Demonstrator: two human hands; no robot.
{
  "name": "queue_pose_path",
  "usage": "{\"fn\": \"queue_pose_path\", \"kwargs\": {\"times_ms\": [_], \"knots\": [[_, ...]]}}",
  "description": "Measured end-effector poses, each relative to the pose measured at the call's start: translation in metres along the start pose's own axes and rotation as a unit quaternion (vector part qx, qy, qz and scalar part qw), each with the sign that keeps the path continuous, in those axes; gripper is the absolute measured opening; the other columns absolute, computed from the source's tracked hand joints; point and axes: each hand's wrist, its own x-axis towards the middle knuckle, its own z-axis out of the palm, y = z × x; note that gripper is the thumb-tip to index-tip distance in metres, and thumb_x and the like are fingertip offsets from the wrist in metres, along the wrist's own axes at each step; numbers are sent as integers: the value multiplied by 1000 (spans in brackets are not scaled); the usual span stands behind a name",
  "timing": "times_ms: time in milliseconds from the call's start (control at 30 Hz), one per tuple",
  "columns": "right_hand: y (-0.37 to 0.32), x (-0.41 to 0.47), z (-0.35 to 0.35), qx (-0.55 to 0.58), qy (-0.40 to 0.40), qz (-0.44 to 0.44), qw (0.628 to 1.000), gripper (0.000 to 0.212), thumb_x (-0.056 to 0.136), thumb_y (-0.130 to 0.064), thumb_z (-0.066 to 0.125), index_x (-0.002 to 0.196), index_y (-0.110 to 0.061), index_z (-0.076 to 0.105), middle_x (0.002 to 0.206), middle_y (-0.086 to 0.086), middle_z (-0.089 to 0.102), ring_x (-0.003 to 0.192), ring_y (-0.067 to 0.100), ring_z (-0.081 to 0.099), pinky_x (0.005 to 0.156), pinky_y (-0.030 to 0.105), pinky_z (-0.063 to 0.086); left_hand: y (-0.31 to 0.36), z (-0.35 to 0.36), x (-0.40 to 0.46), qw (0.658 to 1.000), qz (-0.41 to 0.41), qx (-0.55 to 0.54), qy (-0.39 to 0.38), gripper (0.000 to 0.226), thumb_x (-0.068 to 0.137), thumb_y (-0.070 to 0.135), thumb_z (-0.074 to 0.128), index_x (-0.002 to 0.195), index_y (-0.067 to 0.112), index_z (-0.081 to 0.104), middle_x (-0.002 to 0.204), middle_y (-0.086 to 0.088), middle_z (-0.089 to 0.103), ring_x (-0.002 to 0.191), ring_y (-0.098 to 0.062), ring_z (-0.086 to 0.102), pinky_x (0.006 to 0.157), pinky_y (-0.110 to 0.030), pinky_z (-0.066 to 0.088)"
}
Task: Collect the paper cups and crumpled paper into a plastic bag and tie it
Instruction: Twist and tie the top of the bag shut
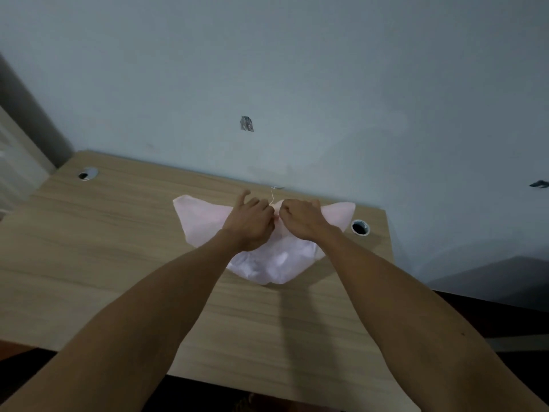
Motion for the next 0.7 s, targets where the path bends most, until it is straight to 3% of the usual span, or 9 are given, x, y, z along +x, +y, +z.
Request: {"fn": "queue_pose_path", "kwargs": {"times_ms": [67,167,233,300,400,467,567,700], "knots": [[4,1,-6,-14,-39,-3,999,30,97,-41,40,106,-23,62,111,4,69,110,30,60,97,45,28,2,5,1,998,-55,-4,-28,35,103,31,34,102,14,65,108,-5,63,105,-26,59,115,-52,19],[22,1,-32,-181,-117,35,976,52,92,-56,46,133,-25,55,132,7,63,124,30,54,110,53,20,-1,9,0,994,-101,-10,-48,43,105,36,28,103,14,66,112,-7,62,107,-27,59,113,-52,19],[35,1,-53,-268,-156,101,945,53,90,-58,52,130,-24,57,128,6,63,123,29,55,111,55,19,0,12,2,994,-97,-8,-54,52,107,44,23,103,16,67,112,-7,63,108,-27,59,113,-52,20],[45,2,-70,-272,-198,140,931,44,85,-55,67,112,-22,62,115,3,64,112,27,60,101,48,32,2,15,6,992,-102,-5,-74,60,106,53,20,105,19,69,115,-6,63,110,-26,59,113,-53,20],[52,5,-83,-60,-207,138,967,43,71,-48,87,79,-15,61,91,3,63,77,20,61,70,31,45,7,19,15,988,-107,19,-106,60,103,60,24,111,22,70,120,-7,61,115,-27,57,113,-52,19],[50,2,-82,153,-138,139,969,42,69,-38,90,89,-9,68,92,3,68,78,17,64,73,30,52,13,19,21,987,-108,29,-112,57,102,60,29,112,22,70,120,-7,61,115,-27,57,112,-52,21],[43,-3,-60,400,-66,130,905,55,70,-22,89,119,-8,70,114,2,73,104,22,70,96,40,56,23,18,30,986,-110,33,-120,51,102,57,34,115,21,69,123,-8,59,118,-28,54,113,-52,20],[21,-11,-25,597,-12,122,793,31,82,-2,78,109,9,68,111,22,73,93,30,70,88,45,58,31,18,36,985,-116,45,-121,48,101,57,36,117,23,67,122,-4,58,118,-24,53,113,-50,19]]}}
